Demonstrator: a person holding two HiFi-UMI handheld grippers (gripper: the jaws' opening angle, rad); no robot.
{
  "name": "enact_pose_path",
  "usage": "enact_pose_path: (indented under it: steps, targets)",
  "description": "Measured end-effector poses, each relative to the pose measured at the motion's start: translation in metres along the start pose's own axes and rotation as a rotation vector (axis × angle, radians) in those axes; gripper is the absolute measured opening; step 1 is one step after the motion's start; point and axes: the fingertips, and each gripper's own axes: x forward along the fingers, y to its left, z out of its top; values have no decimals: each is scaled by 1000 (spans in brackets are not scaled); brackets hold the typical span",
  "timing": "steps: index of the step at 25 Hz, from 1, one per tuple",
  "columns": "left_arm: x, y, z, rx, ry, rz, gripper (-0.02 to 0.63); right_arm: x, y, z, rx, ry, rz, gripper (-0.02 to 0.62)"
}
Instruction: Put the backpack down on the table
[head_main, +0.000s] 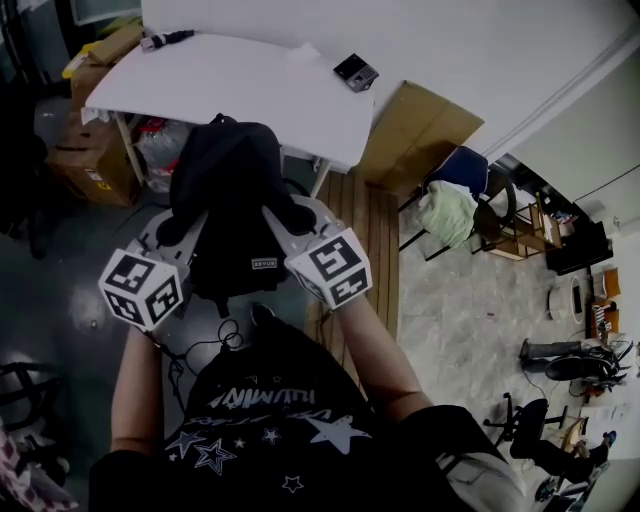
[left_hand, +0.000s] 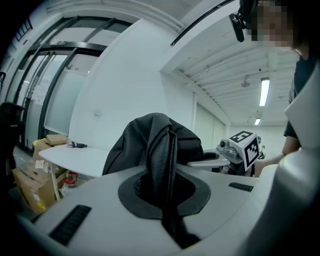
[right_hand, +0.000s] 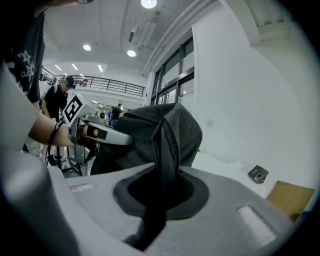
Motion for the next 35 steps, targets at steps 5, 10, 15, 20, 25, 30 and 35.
enact_pose_path:
  steps: [5,10,15,20,25,30,35]
  targets:
    - [-10,-4,1,11,8,-23,11,-6,11,5,1,3,-19,28]
    - [1,5,-10,-5,36,-14,10,6,4,-11,28,13,-3,28]
    - [33,31,-11,-32,60,17,9,34,-28,-19,41,10,28,28]
    - [75,54,7,-33,52,47,11,60,-76,-13,35,-13,56,28]
    - [118,80,31,-27,29,80,11,87,-126,1,14,-44,78,28]
    - [155,99,42,-26,34,113,11,112,-167,1,4,-62,101,28]
    - [181,113,44,-27,53,155,11,131,-194,-6,16,-66,142,28]
